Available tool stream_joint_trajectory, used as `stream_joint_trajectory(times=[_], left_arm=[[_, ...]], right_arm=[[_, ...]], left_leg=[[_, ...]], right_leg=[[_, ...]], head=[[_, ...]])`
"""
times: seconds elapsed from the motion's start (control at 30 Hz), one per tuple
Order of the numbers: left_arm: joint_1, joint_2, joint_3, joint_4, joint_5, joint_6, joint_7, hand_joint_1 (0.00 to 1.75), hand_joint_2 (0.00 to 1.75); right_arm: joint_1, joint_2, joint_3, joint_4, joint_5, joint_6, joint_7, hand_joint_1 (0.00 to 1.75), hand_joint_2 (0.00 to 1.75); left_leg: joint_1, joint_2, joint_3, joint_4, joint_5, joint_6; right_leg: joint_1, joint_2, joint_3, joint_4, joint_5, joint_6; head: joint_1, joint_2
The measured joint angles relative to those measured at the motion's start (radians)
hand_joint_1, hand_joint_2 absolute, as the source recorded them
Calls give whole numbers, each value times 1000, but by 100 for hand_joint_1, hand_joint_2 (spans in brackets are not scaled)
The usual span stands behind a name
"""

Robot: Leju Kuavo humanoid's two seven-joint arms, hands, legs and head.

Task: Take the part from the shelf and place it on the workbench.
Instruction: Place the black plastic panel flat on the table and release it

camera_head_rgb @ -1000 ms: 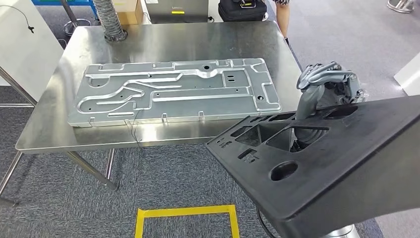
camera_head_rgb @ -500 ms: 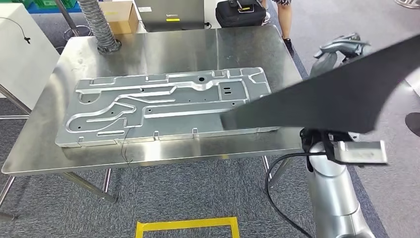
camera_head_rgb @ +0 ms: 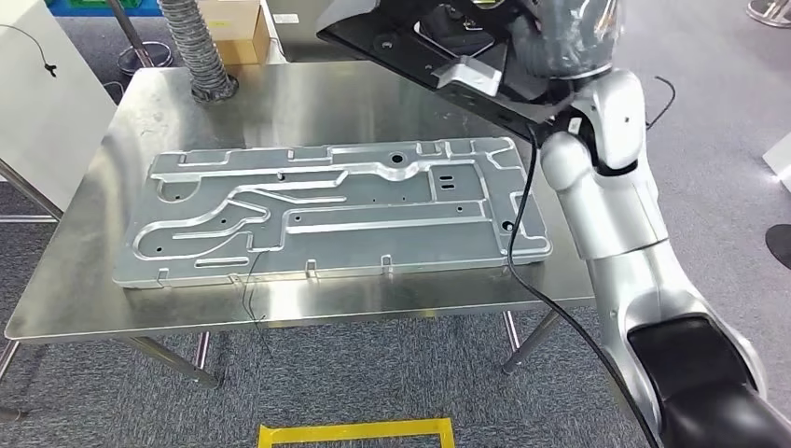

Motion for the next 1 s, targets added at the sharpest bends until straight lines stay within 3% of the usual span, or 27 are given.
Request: stream_joint_trajectory(times=[0.03, 0.07, 0.1, 0.17, 0.23, 0.33, 0.4, 0.5, 0.57, 0.6, 0.63, 0.7, 0.77, 0.83, 0.9, 0.97, 1.0], left_arm=[[-3, 0, -1, 0, -2, -2, -1, 0, 175], [-6, 1, -1, 0, -5, -4, -2, 0, 175], [-7, 1, -2, 0, -7, -7, -3, 0, 175], [-9, 1, -3, 0, -11, -12, -9, 0, 175], [-11, 1, -5, 0, -13, -14, -17, 0, 175], [-13, 1, -9, 0, -16, -21, -28, 0, 175], [-13, 2, -12, 0, -18, -28, -35, 0, 175], [-16, 2, -18, 0, -20, -34, -40, 0, 175], [-17, 2, -20, 0, -20, -38, -41, 0, 175], [-16, 2, -20, 0, -20, -41, -42, 0, 175], [-16, 2, -20, 0, -19, -43, -43, 0, 175], [-16, 2, -21, 0, -19, -45, -43, 0, 175], [-18, 3, -21, 0, -19, -45, -44, 0, 175], [-18, 3, -21, 0, -19, -45, -44, 0, 175], [-17, 2, -22, 0, -19, -45, -44, 0, 175], [-19, 2, -23, 0, -20, -43, -45, 0, 175], [-19, 2, -23, 0, -21, -35, -45, 0, 175]], right_arm=[[-36, 3, 29, 68, 51, 2, 16, 175, 175], [-66, 8, 59, 139, 94, 0, 29, 175, 175], [-92, 15, 86, 205, 127, -2, 38, 175, 175], [-140, 35, 139, 327, 181, -2, 48, 175, 175], [-181, 61, 193, 439, 227, 6, 56, 175, 175], [-199, 101, 263, 574, 274, 17, 71, 175, 175], [-199, 126, 297, 637, 291, 29, 75, 175, 175], [-185, 164, 349, 715, 304, 44, 79, 175, 175], [-164, 181, 380, 753, 300, 50, 87, 175, 175], [-155, 187, 392, 767, 297, 52, 90, 175, 175], [-148, 192, 403, 778, 295, 52, 92, 175, 175], [-143, 199, 417, 792, 292, 52, 93, 175, 175], [-143, 203, 427, 804, 289, 52, 93, 175, 175], [-142, 204, 434, 815, 288, 52, 93, 175, 175], [-144, 205, 437, 822, 288, 52, 93, 87, 87], [-145, 206, 440, 828, 286, 52, 93, 0, 0], [-143, 206, 441, 832, 283, 53, 93, 0, 0]], left_leg=[[0, -1, 2, 0, -2, 1], [1, -2, 5, 1, -5, 1], [1, -4, 9, 3, -8, -1], [2, -9, 15, 10, -18, -8], [0, -12, 14, 18, -25, -18], [1, -13, 12, 17, -28, -35], [3, -11, 2, 41, -46, -47], [6, -6, -77, 209, -124, -58], [6, -5, -126, 293, -140, -60], [6, -4, -126, 283, -121, -60], [6, -4, -107, 234, -87, -57], [4, -4, -45, 97, -22, -49], [0, -4, -10, 23, -4, -40], [0, -4, -6, 14, -8, -31], [4, -4, -1, 5, -4, -19], [6, -2, 4, -1, -2, -9], [6, -2, 4, -1, -2, -6]], right_leg=[[-1, 0, -33, 52, -9, 2], [-3, 0, -51, 71, 2, 3], [-4, -1, -49, 48, 33, 3], [-7, -1, -5, -75, 117, 2], [-5, 0, 33, -175, 155, -4], [1, 1, 43, -200, 152, -21], [-2, 1, 48, -208, 155, -34], [-2, 1, 55, -212, 154, -46], [0, 2, 58, -211, 151, -47], [0, 2, 60, -211, 149, -47], [0, 2, 62, -210, 147, -46], [2, 4, 64, -208, 141, -41], [5, 5, 64, -207, 138, -32], [6, 5, 64, -210, 138, -21], [6, 4, 58, -192, 122, -11], [5, 3, 16, -101, 69, -5], [4, 3, -19, -30, 37, -4]], head=[[0, 0], [0, 0], [0, 0], [0, 0], [0, 0], [0, 0], [0, 0], [0, 0], [0, 0], [0, 0], [0, 0], [0, 0], [0, 0], [0, 0], [0, 0], [0, 0], [0, 0]])
